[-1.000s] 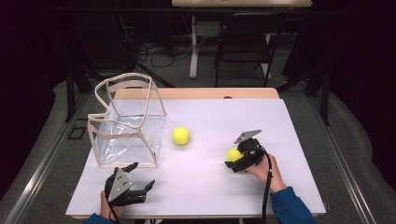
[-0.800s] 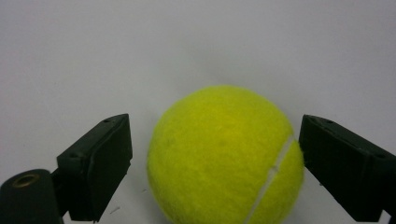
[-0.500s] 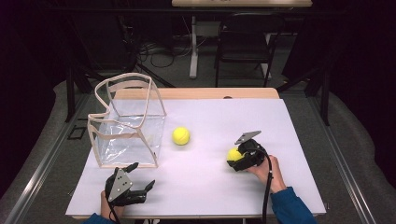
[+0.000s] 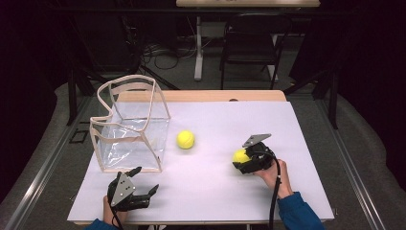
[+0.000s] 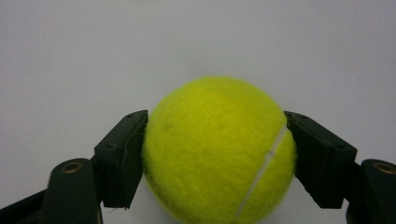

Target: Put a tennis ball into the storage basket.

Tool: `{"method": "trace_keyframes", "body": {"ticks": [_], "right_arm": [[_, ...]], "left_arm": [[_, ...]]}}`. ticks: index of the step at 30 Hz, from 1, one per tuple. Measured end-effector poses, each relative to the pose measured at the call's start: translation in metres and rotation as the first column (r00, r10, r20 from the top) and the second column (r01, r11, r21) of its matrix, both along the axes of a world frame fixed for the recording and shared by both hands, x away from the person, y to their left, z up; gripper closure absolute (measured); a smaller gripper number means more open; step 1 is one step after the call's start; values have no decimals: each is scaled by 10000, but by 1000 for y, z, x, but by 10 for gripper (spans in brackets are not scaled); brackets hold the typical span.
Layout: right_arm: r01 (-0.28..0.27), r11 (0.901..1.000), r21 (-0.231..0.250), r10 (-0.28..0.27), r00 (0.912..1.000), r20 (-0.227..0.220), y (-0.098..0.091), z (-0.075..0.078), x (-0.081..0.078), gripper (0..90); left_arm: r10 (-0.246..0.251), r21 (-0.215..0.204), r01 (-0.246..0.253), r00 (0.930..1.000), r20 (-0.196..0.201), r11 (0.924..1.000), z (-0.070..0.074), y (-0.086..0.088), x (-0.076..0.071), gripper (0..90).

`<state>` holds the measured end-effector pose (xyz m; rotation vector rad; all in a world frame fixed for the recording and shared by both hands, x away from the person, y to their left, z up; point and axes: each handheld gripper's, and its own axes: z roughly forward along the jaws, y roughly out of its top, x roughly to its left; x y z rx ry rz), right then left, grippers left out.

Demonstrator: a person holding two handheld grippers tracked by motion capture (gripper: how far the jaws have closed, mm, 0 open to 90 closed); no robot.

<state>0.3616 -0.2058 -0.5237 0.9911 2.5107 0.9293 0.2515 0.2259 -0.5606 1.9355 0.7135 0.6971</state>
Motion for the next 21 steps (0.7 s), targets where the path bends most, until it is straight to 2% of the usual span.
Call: {"method": "trace_keyframes", "body": {"ticks": [13, 21], "right_arm": [[-212, 9995, 247, 196, 9979, 610, 4, 16, -11, 256], [-296, 9989, 356, 266, 9963, 812, 6, 22, -15, 257]], "left_arm": [[-40, 25, 40, 10000, 37, 10000, 0, 0, -1, 159], [-32, -11, 32, 10000, -18, 10000, 0, -1, 0, 159]]}}
